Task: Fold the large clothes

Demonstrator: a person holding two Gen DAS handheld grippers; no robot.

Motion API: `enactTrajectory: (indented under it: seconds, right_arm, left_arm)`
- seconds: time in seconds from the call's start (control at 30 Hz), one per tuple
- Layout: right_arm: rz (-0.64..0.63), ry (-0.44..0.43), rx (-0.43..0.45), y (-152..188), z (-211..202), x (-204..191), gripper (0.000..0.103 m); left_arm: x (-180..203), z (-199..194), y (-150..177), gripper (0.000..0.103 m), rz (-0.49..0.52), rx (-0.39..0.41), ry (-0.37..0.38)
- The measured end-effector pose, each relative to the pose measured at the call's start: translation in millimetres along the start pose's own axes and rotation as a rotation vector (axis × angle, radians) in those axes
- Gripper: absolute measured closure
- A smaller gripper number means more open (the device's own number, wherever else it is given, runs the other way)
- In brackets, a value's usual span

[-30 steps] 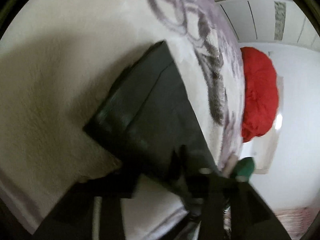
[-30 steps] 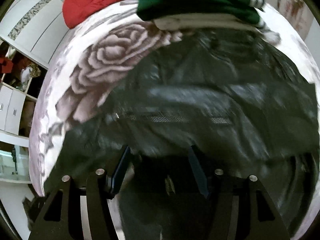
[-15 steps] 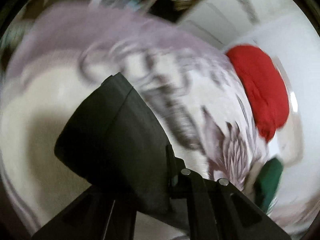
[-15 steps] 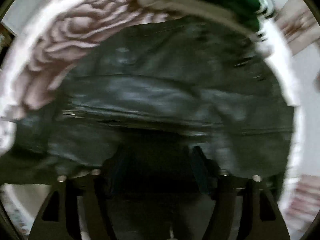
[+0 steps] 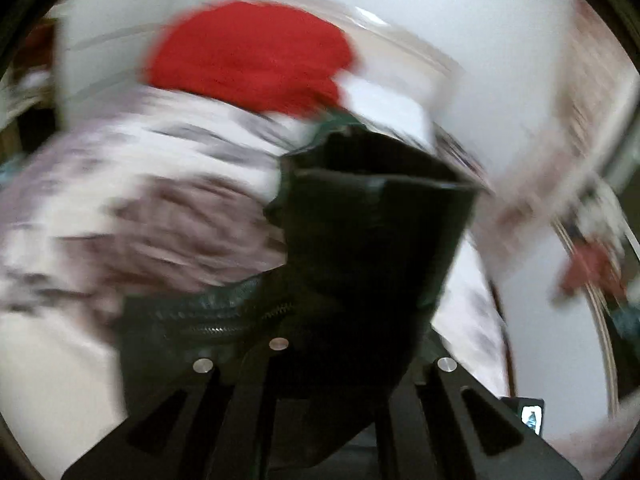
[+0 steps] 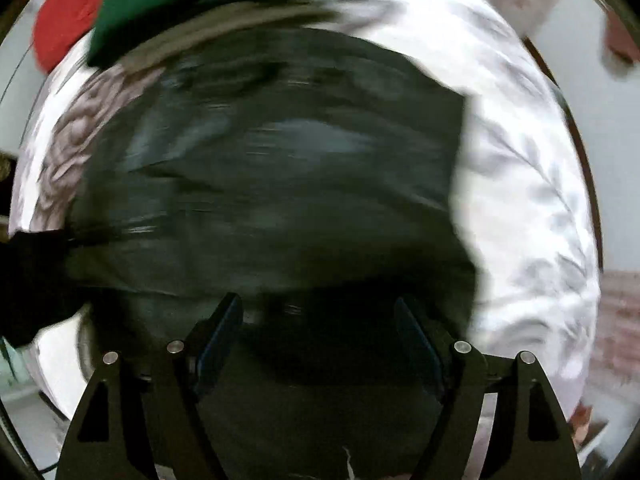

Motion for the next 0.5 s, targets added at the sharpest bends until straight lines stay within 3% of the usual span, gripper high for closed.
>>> enactTrajectory:
  seconds: [0.07,0.13,0.23,0.37,0.43,0.5]
  right_arm:
    - [0.038,0.018,-0.022,5.9,13.7,50.2,0.023]
    - [0.071,0.021,-0.047,8.9,25.1,86.6,0.023]
    - [0.117,0.016,-0.08,15.2,46.1,142.4,0.023]
    - [0.136,-0.06,-0.084,14.9,56.4,180.8,0.023]
    - [0.16,-0.132,-0.079,12.2,56.8,190.8,0.023]
    - [0.196,-0.213,-0.082,10.5,54.5,198.3,0.023]
  left_arm:
    - [53.6,63.0,33.7,0.1,0.054,-0.106,0.068]
    - [81.2,108.4,69.8,0.099,0.082,-0.202,0.079]
    - [98.7,164.0,120.1,0.099,0.1,-0.333,0.056]
    - [95.5,195.1,154.0,0.095,0.116,-0.454,-0.016]
    - [99.5,189.2,156.4,0.08,0.122,-0.458,-0.023]
    - [104.5,180.8,154.1,0.025,0.143,-0.472,-0.013]
Point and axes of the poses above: each gripper's, at about its wrist camera, not at the fingertips, and z roughly the way its jaws point, x to its right, y to its underside, the point moved 4 cm from there along z, roughly the way its jaws point, and after that the axes turned 12 degrees about y, right-handed, at the moved point
